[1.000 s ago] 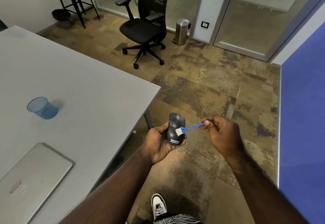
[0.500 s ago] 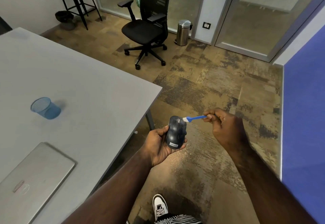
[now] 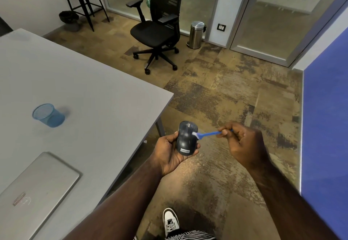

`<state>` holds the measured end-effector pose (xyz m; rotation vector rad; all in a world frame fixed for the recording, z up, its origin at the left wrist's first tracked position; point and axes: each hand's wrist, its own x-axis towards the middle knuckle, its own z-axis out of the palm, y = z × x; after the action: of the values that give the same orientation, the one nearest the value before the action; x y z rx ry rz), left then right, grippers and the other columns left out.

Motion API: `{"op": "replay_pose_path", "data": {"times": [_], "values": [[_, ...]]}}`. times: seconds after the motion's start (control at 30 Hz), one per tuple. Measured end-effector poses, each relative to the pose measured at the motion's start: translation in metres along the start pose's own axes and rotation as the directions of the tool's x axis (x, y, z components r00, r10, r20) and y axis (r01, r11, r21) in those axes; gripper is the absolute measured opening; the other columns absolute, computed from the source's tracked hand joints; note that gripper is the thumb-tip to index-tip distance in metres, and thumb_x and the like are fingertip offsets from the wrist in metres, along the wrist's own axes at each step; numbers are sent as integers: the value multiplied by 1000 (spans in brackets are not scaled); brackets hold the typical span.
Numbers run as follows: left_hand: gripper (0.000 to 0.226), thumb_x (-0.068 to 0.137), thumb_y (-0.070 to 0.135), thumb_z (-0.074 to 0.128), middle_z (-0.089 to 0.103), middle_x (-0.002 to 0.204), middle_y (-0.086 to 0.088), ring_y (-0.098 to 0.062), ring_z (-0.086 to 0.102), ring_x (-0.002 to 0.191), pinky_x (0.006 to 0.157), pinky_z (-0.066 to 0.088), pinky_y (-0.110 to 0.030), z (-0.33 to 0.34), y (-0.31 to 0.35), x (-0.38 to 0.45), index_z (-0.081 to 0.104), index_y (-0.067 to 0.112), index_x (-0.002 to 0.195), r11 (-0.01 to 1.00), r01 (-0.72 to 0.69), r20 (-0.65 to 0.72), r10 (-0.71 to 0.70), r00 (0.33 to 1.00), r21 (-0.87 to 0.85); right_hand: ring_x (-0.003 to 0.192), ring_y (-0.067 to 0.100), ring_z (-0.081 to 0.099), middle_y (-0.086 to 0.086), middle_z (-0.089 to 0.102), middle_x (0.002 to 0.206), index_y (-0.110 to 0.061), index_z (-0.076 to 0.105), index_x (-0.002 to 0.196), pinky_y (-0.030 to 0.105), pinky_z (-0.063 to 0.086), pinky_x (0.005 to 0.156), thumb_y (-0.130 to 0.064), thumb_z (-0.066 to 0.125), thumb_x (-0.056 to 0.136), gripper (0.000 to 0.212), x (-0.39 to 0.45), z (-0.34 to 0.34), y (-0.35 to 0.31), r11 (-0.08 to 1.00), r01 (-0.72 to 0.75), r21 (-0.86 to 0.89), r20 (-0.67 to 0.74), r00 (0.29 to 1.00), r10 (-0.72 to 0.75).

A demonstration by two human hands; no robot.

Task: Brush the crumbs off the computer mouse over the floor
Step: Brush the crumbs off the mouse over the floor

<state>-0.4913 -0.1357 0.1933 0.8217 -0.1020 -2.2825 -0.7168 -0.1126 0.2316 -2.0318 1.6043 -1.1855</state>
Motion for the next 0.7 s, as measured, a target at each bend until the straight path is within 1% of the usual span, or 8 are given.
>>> {"op": "replay_pose_path", "data": {"times": [0.07, 0.23, 0.33, 0.43, 0.5, 0.6, 0.67, 0.7], "values": [[48, 100, 27, 30, 51, 135, -29, -39, 59, 105, 78, 57, -46, -1, -1, 1, 48, -2, 134, 1000, -15, -8, 15, 1000, -12, 72, -7, 69, -13, 72, 79, -17, 72, 94, 15, 55, 59, -1, 64, 86, 20, -3, 0, 0, 999, 31, 31, 56, 998, -33], [55, 97, 30, 29, 51, 129, -27, -38, 58, 100, 81, 56, -43, 0, -1, 0, 44, -6, 137, 999, 20, 30, -21, 999, 26, 64, -15, 61, -9, 74, 78, -16, 73, 100, -1, 38, 50, -1, 63, 90, 21, 3, 0, 4, 988, -116, -100, -113, 988, 104], [54, 96, 30, 32, 52, 129, -28, -37, 58, 101, 79, 56, -43, 1, 0, 1, 47, -4, 135, 999, 18, 20, -18, 1000, 30, 66, -15, 63, -10, 73, 78, -18, 72, 97, 1, 42, 53, 0, 64, 88, 21, 2, -1, 1, 998, -48, -43, -44, 998, 46], [48, 98, 28, 32, 52, 136, -26, -36, 58, 108, 76, 57, -46, -2, 0, 2, 50, 0, 134, 1000, -9, -28, 8, 1000, -21, 72, 0, 71, -13, 73, 80, -25, 71, 93, 26, 59, 61, -6, 62, 85, 21, -2, -1, -6, 994, -6, 108, 56, 998, 0], [47, 100, 28, 32, 51, 137, -24, -35, 58, 109, 75, 58, -46, -2, 0, 2, 49, 2, 134, 999, -17, -40, 15, 999, -36, 74, 3, 72, -15, 73, 81, -25, 71, 92, 32, 61, 63, -8, 62, 86, 21, -3, 1, -10, 991, 6, 137, 79, 997, -17], [43, 100, 28, 31, 57, 125, -22, -33, 60, 98, 76, 56, -44, 0, -3, 2, 53, 4, 128, 1000, 3, -52, -2, 999, 24, 75, -4, 69, -20, 69, 81, -17, 73, 90, 24, 57, 60, -4, 64, 86, 16, -3, 10, -15, 999, 22, 49, 87, 996, -26], [42, 101, 28, 30, 60, 116, -21, -32, 61, 94, 76, 55, -43, 2, -5, 2, 54, 4, 126, 999, -5, -55, 7, 998, 40, 69, -13, 64, -16, 70, 80, -15, 73, 93, 4, 46, 52, 0, 65, 87, 18, -1, 14, -15, 999, -14, -40, 22, 1000, 15], [41, 101, 27, 30, 60, 115, -20, -32, 61, 93, 75, 55, -43, 2, -5, 3, 55, 5, 127, 999, -14, -58, 16, 998, 39, 65, -18, 60, -12, 72, 80, -14, 73, 96, -1, 39, 49, 1, 64, 88, 19, 1, 16, -14, 996, -50, -73, -29, 998, 48]]}}
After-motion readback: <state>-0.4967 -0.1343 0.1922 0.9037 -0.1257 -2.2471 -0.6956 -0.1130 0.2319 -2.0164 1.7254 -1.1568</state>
